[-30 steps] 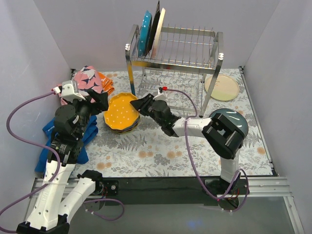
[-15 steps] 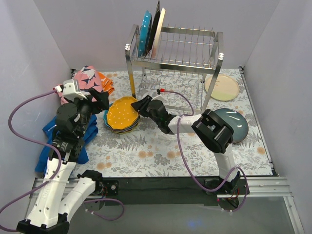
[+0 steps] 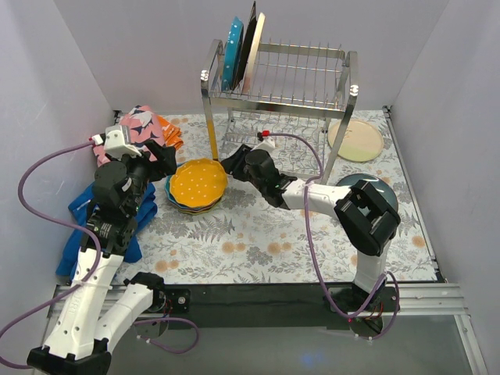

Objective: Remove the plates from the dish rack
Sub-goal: Place the plate at the center of the board.

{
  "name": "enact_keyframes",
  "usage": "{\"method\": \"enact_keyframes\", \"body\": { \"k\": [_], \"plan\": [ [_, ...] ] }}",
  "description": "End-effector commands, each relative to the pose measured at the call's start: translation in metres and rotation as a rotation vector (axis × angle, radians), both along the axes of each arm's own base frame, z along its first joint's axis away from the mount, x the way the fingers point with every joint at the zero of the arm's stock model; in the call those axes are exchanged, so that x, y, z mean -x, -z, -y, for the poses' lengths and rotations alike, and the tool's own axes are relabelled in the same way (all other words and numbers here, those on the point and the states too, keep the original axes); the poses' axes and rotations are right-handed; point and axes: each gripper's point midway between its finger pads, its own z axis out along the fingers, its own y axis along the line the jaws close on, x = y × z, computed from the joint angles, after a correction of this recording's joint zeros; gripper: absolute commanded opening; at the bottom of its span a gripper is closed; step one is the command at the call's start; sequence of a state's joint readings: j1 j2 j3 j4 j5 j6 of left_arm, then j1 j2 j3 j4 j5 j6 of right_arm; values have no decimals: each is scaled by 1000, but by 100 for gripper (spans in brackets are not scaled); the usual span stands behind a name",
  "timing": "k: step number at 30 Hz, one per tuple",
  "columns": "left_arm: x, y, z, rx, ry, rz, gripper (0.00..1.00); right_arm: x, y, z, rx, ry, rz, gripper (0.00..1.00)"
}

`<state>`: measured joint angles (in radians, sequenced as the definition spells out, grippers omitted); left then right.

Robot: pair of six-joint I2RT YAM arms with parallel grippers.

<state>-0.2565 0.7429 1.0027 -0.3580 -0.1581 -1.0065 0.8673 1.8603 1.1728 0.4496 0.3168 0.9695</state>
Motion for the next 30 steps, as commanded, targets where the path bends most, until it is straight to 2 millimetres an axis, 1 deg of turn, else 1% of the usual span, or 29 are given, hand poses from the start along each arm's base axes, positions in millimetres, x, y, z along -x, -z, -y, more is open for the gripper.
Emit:
{"method": "enact_keyframes", "body": {
  "k": [1, 3, 4, 5, 7, 9, 10, 11, 14, 16, 18, 19, 22, 24, 28, 29, 30],
  "plan": [
    [-2, -1, -4, -15, -18, 8, 73, -6, -17, -2, 53, -8, 52, 43],
    [-2, 0, -6, -17, -25, 6, 73, -5, -6, -3, 84, -16, 34, 40],
    [-2, 2, -6, -21, -27, 2, 73, -6, -7, -4, 91, -16, 35, 40],
    [-2, 2, -6, -22, -30, 1, 73, -6, -2, -5, 113, -18, 31, 40],
    [-3, 3, -6, -24, -27, -4, 73, -6, 8, -1, 170, -1, 16, 41],
    [-2, 2, -5, -22, -24, -1, 73, -4, 12, -6, 201, -9, 16, 41],
    [-2, 1, -5, -20, -24, 0, 73, -2, 21, -5, 230, -14, -5, 41],
    [-2, 1, -5, -15, -23, 1, 73, -2, 24, -9, 239, -19, -11, 41],
    [-3, 2, -3, -16, -13, -4, 73, 2, 37, -11, 276, -22, -27, 41],
    [-4, 4, -3, -19, -15, -9, 73, 4, 44, -14, 290, -26, -31, 38],
    [-4, 6, -3, -22, -16, -13, 73, 3, 47, -17, 290, -36, -34, 36],
    [-4, 6, -4, -23, -19, -13, 73, 5, 49, -19, 292, -44, -35, 32],
    [-4, 5, -5, -26, -25, -10, 73, 7, 47, -27, 285, -63, -9, 20],
    [-4, 6, -5, -25, -24, -14, 73, 8, 44, -35, 249, -87, 13, 14],
    [-5, 8, -2, -23, -11, -19, 73, 9, 55, -31, 252, -77, -1, 11],
    [-6, 9, -2, -24, -11, -23, 73, 9, 53, -30, 253, -75, 4, 12],
    [-6, 9, -2, -24, -11, -23, 73, 7, 52, -27, 261, -59, 12, 16]
  ]
}}
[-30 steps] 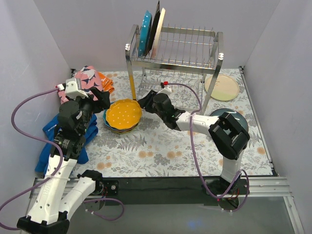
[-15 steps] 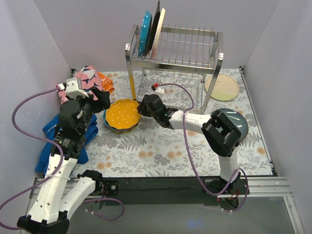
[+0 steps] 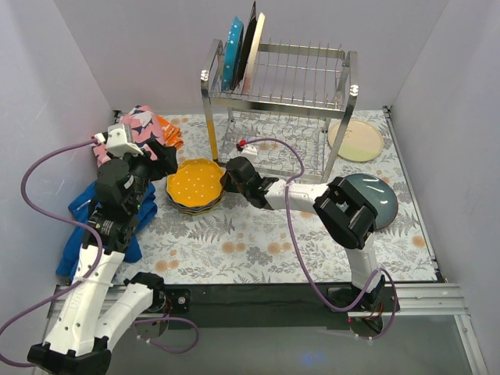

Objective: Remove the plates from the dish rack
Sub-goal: Place the plate at the center of the board.

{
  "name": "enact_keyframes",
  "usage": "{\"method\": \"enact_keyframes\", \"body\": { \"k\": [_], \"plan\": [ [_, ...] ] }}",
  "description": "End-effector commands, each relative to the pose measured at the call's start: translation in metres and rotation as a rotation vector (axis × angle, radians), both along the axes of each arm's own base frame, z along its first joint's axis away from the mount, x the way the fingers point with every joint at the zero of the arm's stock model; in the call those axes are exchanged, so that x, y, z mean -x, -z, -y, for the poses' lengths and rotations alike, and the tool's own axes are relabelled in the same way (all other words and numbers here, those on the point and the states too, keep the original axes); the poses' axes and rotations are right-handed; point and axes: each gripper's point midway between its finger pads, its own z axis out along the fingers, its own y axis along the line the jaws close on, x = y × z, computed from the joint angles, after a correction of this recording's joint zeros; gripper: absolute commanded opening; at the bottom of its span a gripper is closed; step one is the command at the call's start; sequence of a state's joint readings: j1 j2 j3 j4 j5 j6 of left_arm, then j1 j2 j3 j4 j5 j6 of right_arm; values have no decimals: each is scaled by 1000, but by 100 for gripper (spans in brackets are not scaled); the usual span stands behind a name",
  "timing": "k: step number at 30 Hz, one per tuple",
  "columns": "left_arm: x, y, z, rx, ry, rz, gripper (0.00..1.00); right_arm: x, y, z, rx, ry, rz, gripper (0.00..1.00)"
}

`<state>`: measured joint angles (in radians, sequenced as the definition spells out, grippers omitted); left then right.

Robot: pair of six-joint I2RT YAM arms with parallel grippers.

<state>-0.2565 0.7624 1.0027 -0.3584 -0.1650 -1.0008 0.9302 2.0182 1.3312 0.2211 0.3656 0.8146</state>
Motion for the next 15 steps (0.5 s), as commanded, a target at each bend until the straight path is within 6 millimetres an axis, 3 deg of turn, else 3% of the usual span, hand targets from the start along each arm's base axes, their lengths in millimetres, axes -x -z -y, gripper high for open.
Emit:
{"method": "enact_keyframes", "body": {
  "k": [1, 3, 5, 6, 8, 9, 11, 12, 14, 15],
  "plan": [
    [-2, 4, -1, -11, -2, -8, 73, -6, -23, -4, -50, 14, 71, 19],
    [-2, 5, 2, -4, 10, -11, 73, -9, -33, 2, -23, 11, 111, 30],
    [-3, 6, 9, 11, 48, -20, 73, -7, -56, 10, -24, -5, 150, 36],
    [-4, 7, 13, 16, 66, -27, 73, -6, -84, 18, -29, -10, 202, 41],
    [-7, 11, 24, 29, 117, -49, 73, 3, -97, 30, -1, -35, 230, 46],
    [-7, 12, 35, 38, 174, -61, 73, 9, -123, 37, 3, -59, 277, 49],
    [-15, 21, 46, 61, 219, -107, 73, 21, -140, 45, 39, -107, 291, 49],
    [-15, 23, 55, 76, 262, -125, 73, 28, -167, 53, 32, -123, 333, 50],
    [-20, 24, 60, 117, 286, -146, 73, 40, -186, 65, 59, -145, 347, 50],
    [-24, 27, 64, 165, 290, -167, 73, 48, -215, 74, 30, -146, 387, 51]
  ]
}}
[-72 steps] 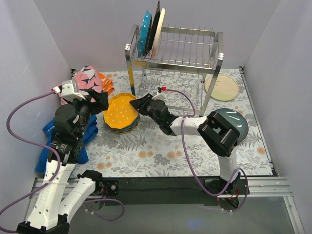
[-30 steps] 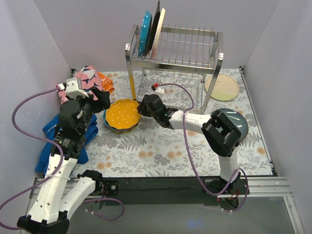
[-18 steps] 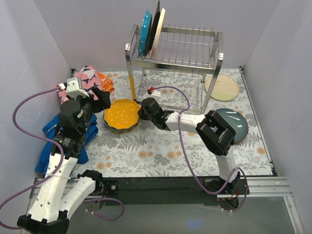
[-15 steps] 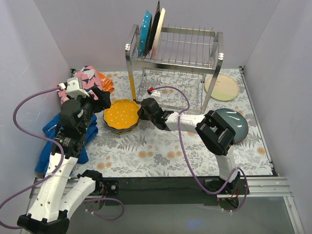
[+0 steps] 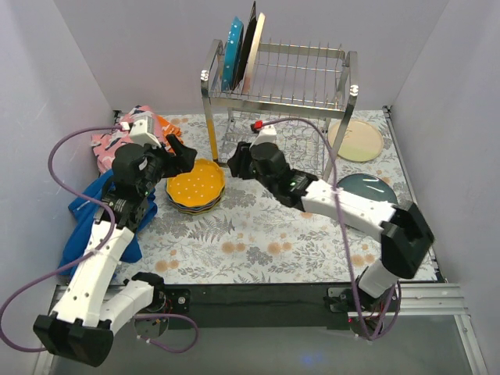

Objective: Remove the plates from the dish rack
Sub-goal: Place the plate at the center of the board, then unload the plate from the dish rack.

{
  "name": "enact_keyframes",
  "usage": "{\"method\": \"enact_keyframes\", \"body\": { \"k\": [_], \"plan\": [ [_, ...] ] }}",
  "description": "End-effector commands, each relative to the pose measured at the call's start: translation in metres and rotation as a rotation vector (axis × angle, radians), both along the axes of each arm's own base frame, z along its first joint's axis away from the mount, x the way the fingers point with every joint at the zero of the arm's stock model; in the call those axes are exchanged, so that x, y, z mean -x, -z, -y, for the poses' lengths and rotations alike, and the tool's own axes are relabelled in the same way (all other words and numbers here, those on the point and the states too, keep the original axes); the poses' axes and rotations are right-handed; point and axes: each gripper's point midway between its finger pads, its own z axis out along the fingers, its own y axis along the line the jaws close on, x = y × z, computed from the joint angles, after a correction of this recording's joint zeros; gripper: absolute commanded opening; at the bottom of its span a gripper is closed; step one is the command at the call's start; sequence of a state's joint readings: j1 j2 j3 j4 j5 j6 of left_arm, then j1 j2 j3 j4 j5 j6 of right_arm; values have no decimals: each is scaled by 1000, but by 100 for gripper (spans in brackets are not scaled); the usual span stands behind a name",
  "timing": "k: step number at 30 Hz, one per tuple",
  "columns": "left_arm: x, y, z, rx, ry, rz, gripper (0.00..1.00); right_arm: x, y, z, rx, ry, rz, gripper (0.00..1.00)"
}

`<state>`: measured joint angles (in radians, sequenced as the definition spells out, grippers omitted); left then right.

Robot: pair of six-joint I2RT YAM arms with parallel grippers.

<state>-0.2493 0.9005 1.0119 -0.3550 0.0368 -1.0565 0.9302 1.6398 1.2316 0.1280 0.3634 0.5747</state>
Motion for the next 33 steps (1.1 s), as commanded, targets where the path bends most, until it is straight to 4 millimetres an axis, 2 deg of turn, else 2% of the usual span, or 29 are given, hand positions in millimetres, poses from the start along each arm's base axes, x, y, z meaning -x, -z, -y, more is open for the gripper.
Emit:
{"method": "enact_keyframes", "body": {
  "k": [1, 2, 3, 4, 6, 7, 8, 9, 10, 11, 12, 13, 16, 17, 19, 20, 21, 23, 24, 30, 33],
  "plan": [
    [-5, -15, 29, 164, 125, -17, 73, 23, -103, 33, -7, -50, 179, 52],
    [-6, -14, 34, 197, 139, -21, 72, 23, -112, 43, 2, -17, 192, 52],
    [-9, -15, 39, 259, 139, -37, 72, 25, -141, 54, -34, 13, 236, 52],
    [-11, -22, 44, 288, 165, -7, 71, 24, -154, 60, -42, 35, 260, 53],
    [-17, -16, 46, 309, 165, 4, 69, 18, -181, 75, -36, 104, 313, 54],
    [-24, -20, 46, 312, 162, 52, 69, 17, -206, 81, -67, 132, 348, 54],
    [-29, -20, 43, 303, 146, 82, 69, 12, -222, 89, -66, 175, 380, 54],
    [-34, -11, 41, 288, 130, 89, 69, 5, -227, 88, -56, 191, 390, 54],
    [-44, -8, 38, 259, 117, 122, 69, 3, -258, 92, -96, 204, 431, 55],
    [-51, -5, 34, 239, 87, 137, 69, -2, -267, 92, -85, 213, 451, 55],
    [-57, 0, 32, 218, 73, 141, 69, -13, -264, 85, -58, 223, 451, 55],
    [-67, 6, 31, 200, 64, 145, 69, -14, -292, 89, -89, 244, 484, 55],
    [-79, 9, 34, 144, 77, 175, 69, -33, -298, 85, -44, 306, 499, 55],
    [-85, 19, 36, 118, 87, 163, 69, -35, -314, 88, -69, 322, 521, 55],
    [-90, 24, 38, 102, 101, 170, 68, -49, -309, 82, -49, 336, 519, 54],
    [-93, 32, 40, 87, 107, 160, 69, -51, -319, 84, -63, 351, 532, 54],
    [-95, 35, 41, 82, 109, 158, 68, -60, -311, 80, -43, 361, 525, 54],
    [-102, 43, 42, 79, 109, 151, 69, -69, -310, 80, -41, 374, 525, 54],
    [-103, 44, 44, 80, 120, 155, 69, -78, -303, 78, -38, 377, 515, 54],
    [-112, 62, 47, 73, 129, 138, 68, -103, -289, 80, -36, 407, 491, 52],
    [-115, 65, 48, 67, 125, 142, 69, -112, -280, 76, -48, 396, 476, 51]
  ]
}}
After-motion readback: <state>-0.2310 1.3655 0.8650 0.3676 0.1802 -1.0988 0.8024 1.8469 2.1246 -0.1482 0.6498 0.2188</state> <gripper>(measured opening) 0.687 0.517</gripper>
